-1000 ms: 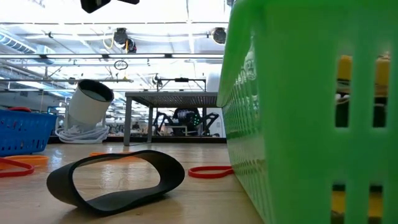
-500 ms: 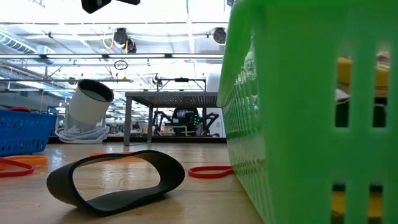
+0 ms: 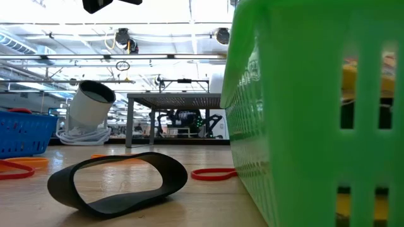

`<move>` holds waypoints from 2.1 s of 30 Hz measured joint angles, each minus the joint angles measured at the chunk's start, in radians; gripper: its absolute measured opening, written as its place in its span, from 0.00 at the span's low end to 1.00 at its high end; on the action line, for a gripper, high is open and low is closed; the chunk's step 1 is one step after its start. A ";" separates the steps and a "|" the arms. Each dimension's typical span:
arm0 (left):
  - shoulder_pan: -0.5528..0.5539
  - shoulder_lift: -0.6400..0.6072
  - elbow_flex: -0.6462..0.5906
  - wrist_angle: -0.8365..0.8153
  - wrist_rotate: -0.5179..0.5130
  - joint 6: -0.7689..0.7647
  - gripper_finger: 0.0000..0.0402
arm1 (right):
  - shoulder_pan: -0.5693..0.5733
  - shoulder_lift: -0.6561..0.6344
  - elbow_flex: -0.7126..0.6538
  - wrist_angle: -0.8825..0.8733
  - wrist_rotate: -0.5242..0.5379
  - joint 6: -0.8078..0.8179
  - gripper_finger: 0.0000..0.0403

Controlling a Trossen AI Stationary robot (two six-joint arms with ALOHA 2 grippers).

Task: Pick & Place Office Desk Supplies
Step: Put the yellow crayon box into the green bin, then put the orange rubber band into the blue bin

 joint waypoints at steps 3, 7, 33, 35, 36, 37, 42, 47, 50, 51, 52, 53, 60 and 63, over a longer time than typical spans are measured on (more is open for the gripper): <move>0.000 0.000 0.000 0.000 0.000 0.000 0.37 | 0.000 0.000 0.000 0.000 0.003 -0.027 0.39; 0.000 0.000 0.000 0.000 0.000 -0.004 0.37 | 0.000 0.000 0.000 0.001 0.029 -0.082 0.39; 0.000 0.000 0.000 0.000 0.003 -0.037 0.37 | 0.063 0.000 0.000 0.055 0.162 -0.506 0.39; 0.000 0.000 0.000 0.000 0.005 -0.042 0.37 | 0.063 0.000 0.000 0.055 0.162 -0.522 0.39; 0.000 0.000 0.000 0.000 0.005 -0.043 0.37 | 0.063 0.000 0.000 0.055 0.162 -0.530 0.39; 0.000 0.000 0.000 0.000 0.005 -0.043 0.37 | 0.063 0.000 0.000 0.055 0.164 -0.535 0.39; 0.000 0.000 0.000 0.000 0.005 -0.044 0.37 | 0.068 0.000 0.000 0.068 0.212 -0.557 0.39; 0.000 0.000 0.000 0.000 0.005 -0.046 0.37 | 0.068 0.000 0.000 0.084 0.236 -0.573 0.39; 0.000 0.000 0.000 0.000 0.005 -0.047 0.37 | 0.068 0.000 0.000 0.101 0.238 -0.581 0.39; 0.000 0.000 0.000 0.000 0.005 -0.047 0.37 | 0.068 0.000 0.000 0.109 0.238 -0.581 0.39; 0.000 0.000 0.000 0.000 0.005 -0.047 0.37 | 0.068 0.000 0.000 0.120 0.243 -0.585 0.39; 0.000 0.000 0.000 0.000 0.005 -0.047 0.37 | 0.068 0.000 0.000 0.130 0.260 -0.591 0.39; 0.000 0.000 0.000 0.000 0.005 -0.047 0.37 | 0.068 0.000 0.000 0.303 0.389 -0.682 0.39; 0.000 0.000 0.000 0.000 0.003 -0.045 0.37 | 0.068 0.000 0.000 0.358 0.443 -0.701 0.39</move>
